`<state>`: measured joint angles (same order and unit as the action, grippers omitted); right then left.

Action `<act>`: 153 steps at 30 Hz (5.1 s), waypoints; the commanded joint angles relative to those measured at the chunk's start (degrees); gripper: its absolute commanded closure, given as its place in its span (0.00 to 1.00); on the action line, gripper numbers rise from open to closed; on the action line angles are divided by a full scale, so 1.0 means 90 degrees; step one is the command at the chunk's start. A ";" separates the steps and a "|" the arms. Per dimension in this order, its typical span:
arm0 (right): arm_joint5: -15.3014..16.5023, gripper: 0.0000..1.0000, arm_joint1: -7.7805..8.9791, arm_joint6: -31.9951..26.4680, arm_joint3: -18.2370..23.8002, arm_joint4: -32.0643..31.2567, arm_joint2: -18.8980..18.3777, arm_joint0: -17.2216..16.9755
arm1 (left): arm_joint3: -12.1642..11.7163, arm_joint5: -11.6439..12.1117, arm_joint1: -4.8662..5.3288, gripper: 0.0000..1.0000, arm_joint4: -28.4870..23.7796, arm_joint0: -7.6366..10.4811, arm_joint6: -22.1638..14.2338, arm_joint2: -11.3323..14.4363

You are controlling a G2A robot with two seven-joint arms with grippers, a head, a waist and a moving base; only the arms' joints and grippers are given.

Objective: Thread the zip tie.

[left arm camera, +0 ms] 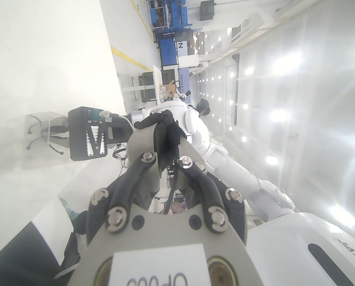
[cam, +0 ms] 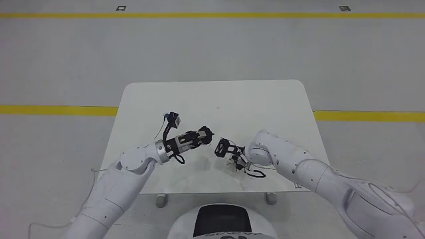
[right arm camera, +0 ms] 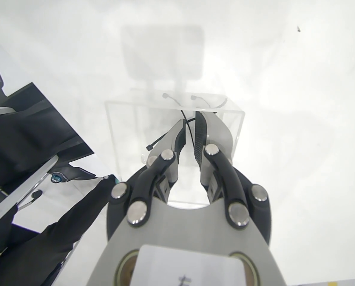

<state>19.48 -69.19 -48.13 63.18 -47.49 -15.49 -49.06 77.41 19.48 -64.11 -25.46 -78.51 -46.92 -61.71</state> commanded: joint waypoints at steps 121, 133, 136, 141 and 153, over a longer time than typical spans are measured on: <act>0.0000 1.00 0.1062 0.8668 0.2599 0.2629 -0.2660 -0.3134 | 0.0371 -0.0195 -0.0223 1.00 -0.0061 -0.0263 0.1357 0.0291; -0.0025 1.00 0.1050 0.8681 0.2573 0.2641 -0.2667 -0.3123 | 0.0394 -0.0169 -0.0222 1.00 -0.0064 -0.0259 0.1322 0.0301; -0.0009 1.00 0.1017 0.8591 0.2546 0.2589 -0.2737 -0.3189 | 0.0394 -0.0169 -0.0222 1.00 -0.0064 -0.0259 0.1322 0.0301; 0.0000 1.00 0.0955 0.8517 0.2545 0.2502 -0.2780 -0.3239 | 0.0394 -0.0169 -0.0222 1.00 -0.0064 -0.0259 0.1322 0.0301; -0.0013 1.00 0.0907 0.8457 0.2555 0.2477 -0.2880 -0.3300 | 0.0394 -0.0169 -0.0222 1.00 -0.0064 -0.0259 0.1322 0.0301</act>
<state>19.13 -60.90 28.05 86.19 -25.20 -41.23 -78.62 80.95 17.96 -66.11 -26.03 -80.84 -35.02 -59.01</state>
